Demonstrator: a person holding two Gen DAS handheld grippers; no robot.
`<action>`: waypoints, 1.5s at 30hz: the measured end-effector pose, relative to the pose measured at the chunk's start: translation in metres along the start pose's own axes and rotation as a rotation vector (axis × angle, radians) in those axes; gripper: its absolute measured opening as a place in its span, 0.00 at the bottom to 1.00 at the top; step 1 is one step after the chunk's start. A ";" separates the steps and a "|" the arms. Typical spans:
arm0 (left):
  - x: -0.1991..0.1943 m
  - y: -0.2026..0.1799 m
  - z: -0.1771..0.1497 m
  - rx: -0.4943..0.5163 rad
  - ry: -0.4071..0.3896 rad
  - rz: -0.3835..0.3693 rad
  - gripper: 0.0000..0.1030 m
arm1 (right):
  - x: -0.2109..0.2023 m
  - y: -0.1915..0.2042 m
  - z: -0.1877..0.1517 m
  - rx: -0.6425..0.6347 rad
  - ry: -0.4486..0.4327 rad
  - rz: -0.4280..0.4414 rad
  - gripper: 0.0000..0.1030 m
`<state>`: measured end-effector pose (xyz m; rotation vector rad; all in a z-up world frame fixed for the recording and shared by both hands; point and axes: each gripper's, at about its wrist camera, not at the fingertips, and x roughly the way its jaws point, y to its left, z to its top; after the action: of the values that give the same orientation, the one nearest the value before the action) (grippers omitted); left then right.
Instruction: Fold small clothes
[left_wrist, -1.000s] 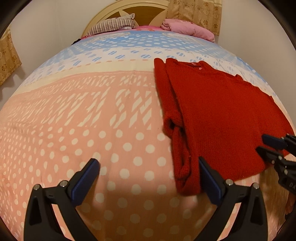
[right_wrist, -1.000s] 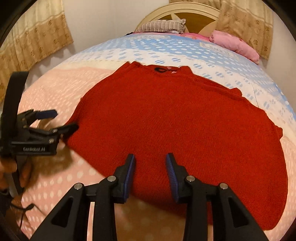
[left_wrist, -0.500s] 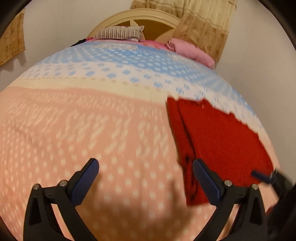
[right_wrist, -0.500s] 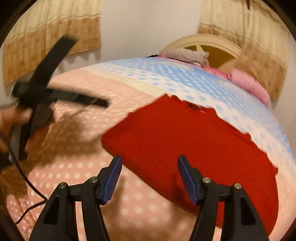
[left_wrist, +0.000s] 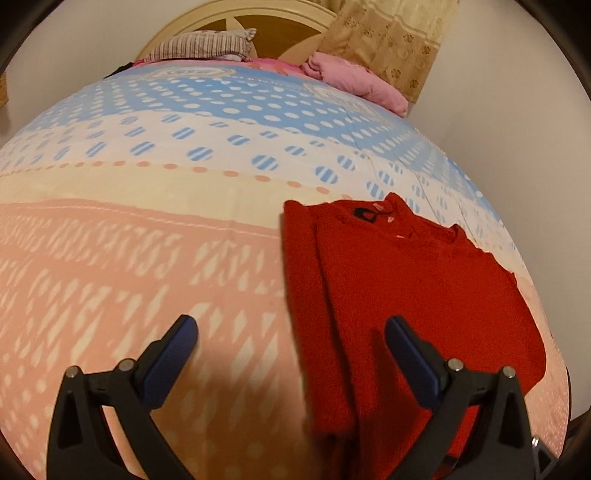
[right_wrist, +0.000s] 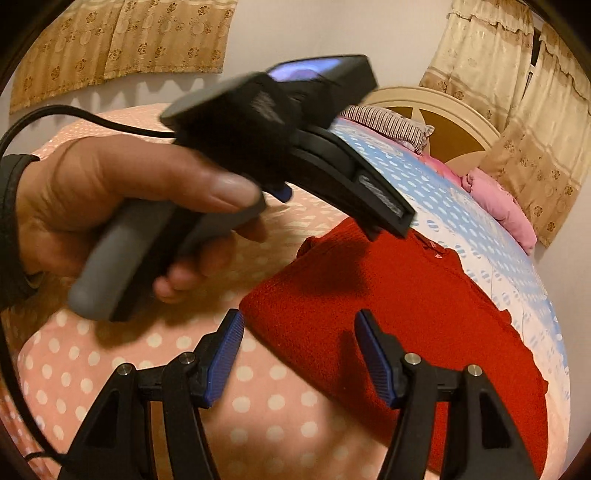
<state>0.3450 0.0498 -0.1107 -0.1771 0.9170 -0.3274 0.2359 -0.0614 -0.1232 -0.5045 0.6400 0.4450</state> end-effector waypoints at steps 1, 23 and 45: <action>0.004 0.000 0.002 0.002 0.007 -0.002 1.00 | 0.003 0.001 0.000 0.000 0.008 -0.002 0.62; 0.042 -0.014 0.027 0.098 0.012 0.049 0.84 | 0.014 0.012 -0.001 -0.045 0.037 -0.004 0.39; 0.045 0.001 0.036 -0.012 0.066 -0.157 0.16 | 0.007 -0.005 -0.004 0.052 0.010 0.030 0.14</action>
<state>0.3990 0.0351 -0.1232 -0.2514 0.9727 -0.4758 0.2422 -0.0657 -0.1290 -0.4480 0.6684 0.4533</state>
